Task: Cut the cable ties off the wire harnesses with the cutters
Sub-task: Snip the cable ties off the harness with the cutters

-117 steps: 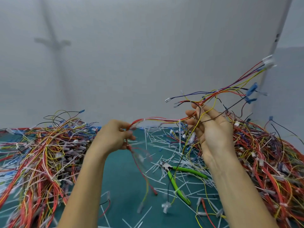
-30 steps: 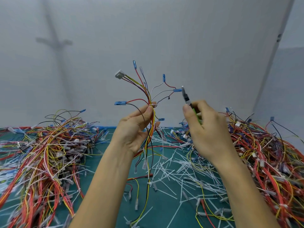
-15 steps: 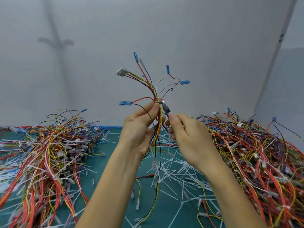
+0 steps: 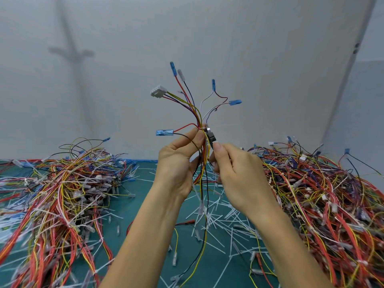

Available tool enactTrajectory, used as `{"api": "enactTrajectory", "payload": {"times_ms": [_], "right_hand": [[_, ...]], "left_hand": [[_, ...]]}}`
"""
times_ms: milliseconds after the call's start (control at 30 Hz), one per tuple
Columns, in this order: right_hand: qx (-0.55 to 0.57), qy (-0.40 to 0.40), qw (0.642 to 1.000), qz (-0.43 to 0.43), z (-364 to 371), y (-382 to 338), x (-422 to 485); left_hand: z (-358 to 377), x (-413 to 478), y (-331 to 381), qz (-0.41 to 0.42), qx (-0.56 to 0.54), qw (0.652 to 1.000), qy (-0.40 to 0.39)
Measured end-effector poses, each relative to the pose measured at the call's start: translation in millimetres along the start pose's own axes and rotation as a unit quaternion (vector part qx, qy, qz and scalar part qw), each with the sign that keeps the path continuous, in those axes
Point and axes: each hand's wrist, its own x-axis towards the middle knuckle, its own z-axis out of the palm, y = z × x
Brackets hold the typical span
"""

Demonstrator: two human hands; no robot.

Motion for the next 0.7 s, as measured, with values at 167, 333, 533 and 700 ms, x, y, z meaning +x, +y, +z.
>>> {"api": "enactTrajectory", "payload": {"times_ms": [167, 333, 533, 700], "right_hand": [[-0.040, 0.003, 0.999, -0.005, -1.1, 2.6, 1.0], [-0.053, -0.002, 0.999, -0.003, -0.2, 1.6, -0.4], [-0.051, -0.004, 0.999, -0.005, -1.1, 1.3, 0.4], [-0.039, -0.006, 0.999, 0.010, -1.4, 2.4, 0.3]], "left_hand": [[3.4, -3.4, -0.2, 0.005, 0.009, 1.000, 0.006], [4.7, -4.7, 0.3, 0.011, 0.011, 1.000, 0.010], [4.6, -3.4, -1.0, 0.009, 0.018, 1.000, 0.013], [3.0, -2.6, -3.3, 0.007, 0.026, 1.000, 0.006]]}}
